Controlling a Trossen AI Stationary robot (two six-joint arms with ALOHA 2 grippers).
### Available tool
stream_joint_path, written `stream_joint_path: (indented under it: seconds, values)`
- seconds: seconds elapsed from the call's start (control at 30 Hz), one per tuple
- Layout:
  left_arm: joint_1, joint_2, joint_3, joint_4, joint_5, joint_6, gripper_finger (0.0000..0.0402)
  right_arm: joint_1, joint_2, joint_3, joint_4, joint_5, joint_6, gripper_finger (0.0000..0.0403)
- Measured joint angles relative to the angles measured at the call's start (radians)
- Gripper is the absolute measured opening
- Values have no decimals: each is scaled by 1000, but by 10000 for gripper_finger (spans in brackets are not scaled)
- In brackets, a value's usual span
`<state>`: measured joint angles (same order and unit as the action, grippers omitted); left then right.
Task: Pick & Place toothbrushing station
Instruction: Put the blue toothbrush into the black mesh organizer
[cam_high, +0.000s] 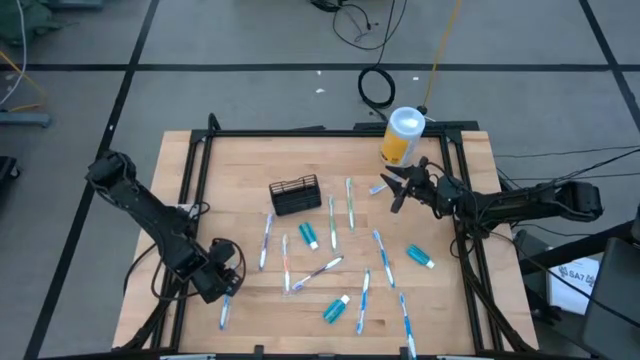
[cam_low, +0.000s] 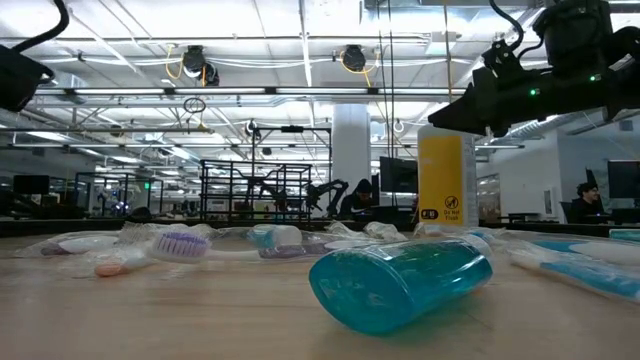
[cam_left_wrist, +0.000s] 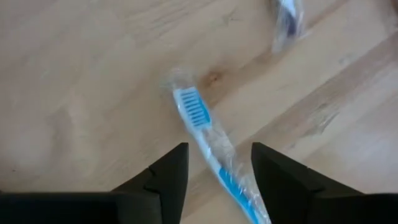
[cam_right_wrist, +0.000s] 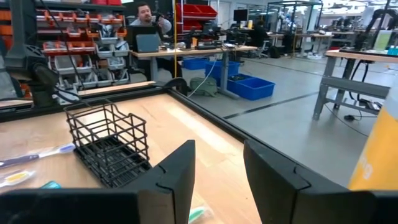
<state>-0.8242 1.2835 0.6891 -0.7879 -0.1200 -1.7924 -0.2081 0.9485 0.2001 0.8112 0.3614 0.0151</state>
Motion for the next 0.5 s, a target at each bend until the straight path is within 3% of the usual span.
stream_joint_path:
  seconds: [0.2,0.33,0.5]
  values:
    - [0,47,-18,36,30,-90,189,-1,0,0,0,0,0,132]
    - [1,106,-58,137,44,-101,175,-1,0,0,0,0,0,132]
    - [10,144,-55,126,109,-127,141,-1,0,0,0,-1,0,132]
